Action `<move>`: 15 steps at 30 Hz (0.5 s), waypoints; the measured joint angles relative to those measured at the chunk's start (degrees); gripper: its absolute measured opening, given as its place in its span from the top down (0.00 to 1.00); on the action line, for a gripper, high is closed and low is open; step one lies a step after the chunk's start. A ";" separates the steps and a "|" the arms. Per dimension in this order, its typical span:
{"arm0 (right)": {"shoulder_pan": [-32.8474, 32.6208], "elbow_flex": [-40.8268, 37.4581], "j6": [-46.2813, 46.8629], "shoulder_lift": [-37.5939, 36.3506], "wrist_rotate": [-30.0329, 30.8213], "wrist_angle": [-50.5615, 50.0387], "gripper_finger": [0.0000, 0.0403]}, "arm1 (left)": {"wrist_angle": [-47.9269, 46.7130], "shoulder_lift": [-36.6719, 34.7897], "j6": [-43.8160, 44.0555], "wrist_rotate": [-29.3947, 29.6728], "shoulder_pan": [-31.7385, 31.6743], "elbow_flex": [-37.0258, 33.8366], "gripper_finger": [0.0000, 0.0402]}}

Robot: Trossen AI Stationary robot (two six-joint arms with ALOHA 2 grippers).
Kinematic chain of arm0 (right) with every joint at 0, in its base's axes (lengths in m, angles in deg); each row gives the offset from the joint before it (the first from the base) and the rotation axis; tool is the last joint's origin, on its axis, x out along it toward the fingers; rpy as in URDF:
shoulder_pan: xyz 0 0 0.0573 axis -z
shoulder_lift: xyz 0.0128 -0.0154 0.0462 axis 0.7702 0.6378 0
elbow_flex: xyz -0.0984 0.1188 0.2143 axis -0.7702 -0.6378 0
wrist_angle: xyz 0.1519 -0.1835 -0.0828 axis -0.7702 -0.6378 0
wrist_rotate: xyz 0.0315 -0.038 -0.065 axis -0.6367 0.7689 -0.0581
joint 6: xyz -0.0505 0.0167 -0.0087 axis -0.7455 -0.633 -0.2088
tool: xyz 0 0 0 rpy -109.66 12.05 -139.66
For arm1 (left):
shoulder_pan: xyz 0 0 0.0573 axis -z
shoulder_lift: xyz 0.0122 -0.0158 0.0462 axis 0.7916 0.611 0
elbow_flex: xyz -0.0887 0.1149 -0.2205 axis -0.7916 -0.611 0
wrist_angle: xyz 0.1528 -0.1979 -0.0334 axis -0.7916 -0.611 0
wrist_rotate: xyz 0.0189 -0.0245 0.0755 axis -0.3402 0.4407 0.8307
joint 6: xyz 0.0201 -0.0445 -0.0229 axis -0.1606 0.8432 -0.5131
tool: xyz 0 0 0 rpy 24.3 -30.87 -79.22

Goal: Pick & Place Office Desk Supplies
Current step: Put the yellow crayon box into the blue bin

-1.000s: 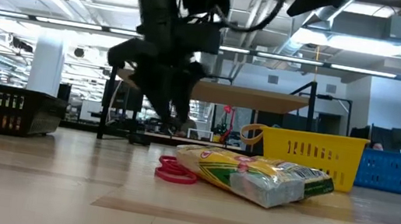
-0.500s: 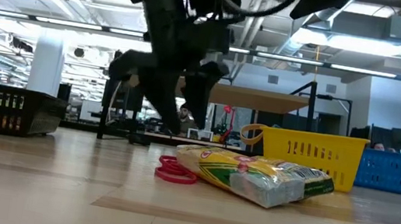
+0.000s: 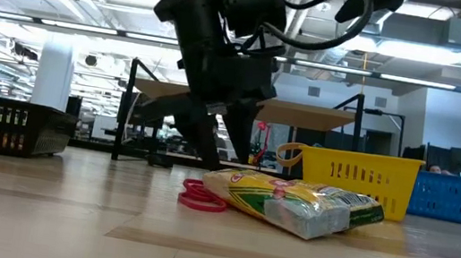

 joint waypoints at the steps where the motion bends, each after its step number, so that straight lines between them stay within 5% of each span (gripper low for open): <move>1: -0.02 0.00 -0.01 0.00 0.00 0.00 0.32 | -0.04 0.00 -0.31 0.00 0.00 0.00 0.46; 15: -0.38 0.02 -0.02 0.00 -0.37 -0.39 0.32 | 4.58 2.27 -3.46 -0.07 0.28 0.00 0.46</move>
